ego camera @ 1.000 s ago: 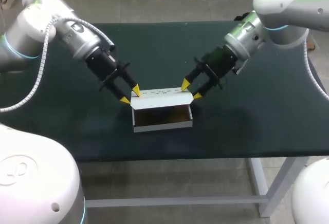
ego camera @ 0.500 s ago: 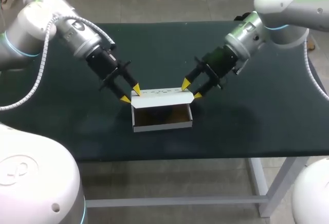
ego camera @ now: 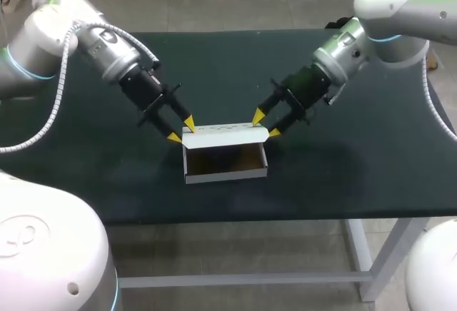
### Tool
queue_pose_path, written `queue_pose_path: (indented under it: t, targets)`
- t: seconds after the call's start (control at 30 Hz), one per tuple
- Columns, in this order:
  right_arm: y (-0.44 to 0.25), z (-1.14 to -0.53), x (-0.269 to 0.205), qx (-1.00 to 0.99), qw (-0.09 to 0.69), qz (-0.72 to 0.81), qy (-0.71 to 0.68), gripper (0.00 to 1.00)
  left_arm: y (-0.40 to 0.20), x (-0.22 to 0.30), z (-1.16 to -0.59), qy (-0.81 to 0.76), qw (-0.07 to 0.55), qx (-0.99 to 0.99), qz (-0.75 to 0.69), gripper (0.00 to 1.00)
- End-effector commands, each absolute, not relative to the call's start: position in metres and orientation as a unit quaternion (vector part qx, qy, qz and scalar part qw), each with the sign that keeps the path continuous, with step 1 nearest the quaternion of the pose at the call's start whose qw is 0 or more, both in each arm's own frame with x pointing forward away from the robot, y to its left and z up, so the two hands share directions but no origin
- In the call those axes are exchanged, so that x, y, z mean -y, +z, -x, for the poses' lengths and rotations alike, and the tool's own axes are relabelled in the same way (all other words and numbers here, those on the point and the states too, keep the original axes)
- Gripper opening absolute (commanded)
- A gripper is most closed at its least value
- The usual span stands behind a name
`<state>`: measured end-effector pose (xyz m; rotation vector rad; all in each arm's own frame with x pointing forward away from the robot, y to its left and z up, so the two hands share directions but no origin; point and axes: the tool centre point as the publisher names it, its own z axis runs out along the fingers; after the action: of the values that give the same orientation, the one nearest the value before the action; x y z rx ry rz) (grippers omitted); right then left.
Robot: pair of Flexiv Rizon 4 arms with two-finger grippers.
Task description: Assemble the packaging by folding the flat box into shape, placing the metal phone stand inside, and closing the box properly
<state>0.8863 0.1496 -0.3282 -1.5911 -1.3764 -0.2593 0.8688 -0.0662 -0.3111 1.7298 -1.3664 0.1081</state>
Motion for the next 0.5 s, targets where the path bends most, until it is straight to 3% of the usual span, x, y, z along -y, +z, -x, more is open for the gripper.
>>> queue_pose_path:
  t: [0.03, 0.5]
  targets:
    - [-0.3303, -0.8899, -0.1521, 0.566, 0.495, 0.651, -0.103, 0.47, -0.3130, 0.0694, -0.8718, 0.041, 0.455, 0.553, -0.697, 0.40]
    - [-0.3287, -0.8915, -0.1559, 0.559, 0.502, 0.652, -0.101, 0.47, -0.3098, 0.0678, -0.8731, 0.038, 0.460, 0.544, -0.701, 0.39]
